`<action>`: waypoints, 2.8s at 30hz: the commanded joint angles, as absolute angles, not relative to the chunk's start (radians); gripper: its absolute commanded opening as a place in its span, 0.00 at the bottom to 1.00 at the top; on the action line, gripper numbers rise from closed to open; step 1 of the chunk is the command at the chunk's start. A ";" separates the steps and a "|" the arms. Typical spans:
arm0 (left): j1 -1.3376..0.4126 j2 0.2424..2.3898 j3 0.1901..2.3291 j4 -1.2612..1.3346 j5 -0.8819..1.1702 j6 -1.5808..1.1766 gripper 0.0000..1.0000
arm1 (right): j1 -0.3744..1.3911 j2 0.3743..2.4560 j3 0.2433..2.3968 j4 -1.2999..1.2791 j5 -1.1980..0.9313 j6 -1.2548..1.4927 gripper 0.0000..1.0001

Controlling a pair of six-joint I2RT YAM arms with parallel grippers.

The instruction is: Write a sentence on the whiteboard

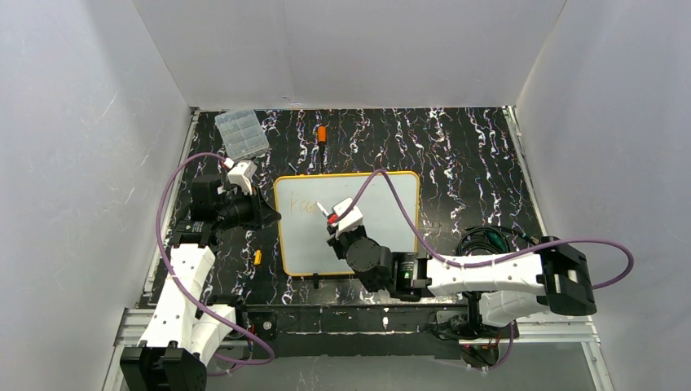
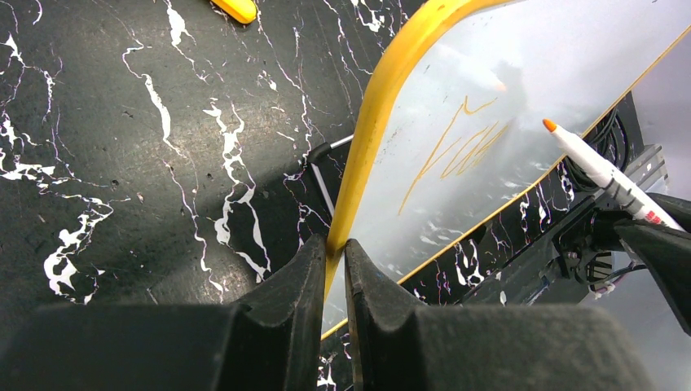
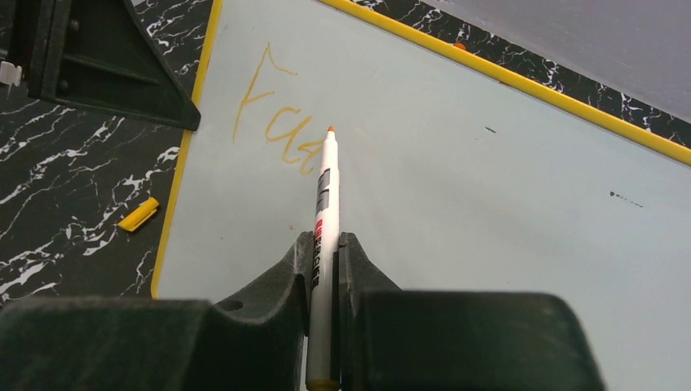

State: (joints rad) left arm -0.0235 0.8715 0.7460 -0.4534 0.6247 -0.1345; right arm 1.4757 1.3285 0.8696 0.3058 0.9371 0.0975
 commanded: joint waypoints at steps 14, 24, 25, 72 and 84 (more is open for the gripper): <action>-0.027 0.859 0.764 -0.462 0.662 -0.140 0.13 | 1.462 1.392 0.931 0.407 0.968 0.032 0.01; -0.027 0.859 0.764 -0.462 0.664 -0.141 0.13 | 1.453 1.404 0.931 0.417 0.985 0.032 0.01; -0.028 0.859 0.763 -0.462 0.664 -0.141 0.13 | 1.452 1.406 0.931 0.415 0.989 0.035 0.01; -0.027 0.861 0.762 -0.463 0.662 -0.143 0.13 | 1.460 1.367 0.885 0.242 0.988 0.166 0.01; -0.027 0.865 0.764 -0.462 0.661 -0.143 0.13 | 1.460 1.311 0.854 0.196 1.051 0.200 0.01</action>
State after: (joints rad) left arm -0.0235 0.8715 0.7460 -0.4503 0.6209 -0.1387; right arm 1.4681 1.3449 0.8547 0.2302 0.9649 0.1814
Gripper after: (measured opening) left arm 0.130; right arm 0.197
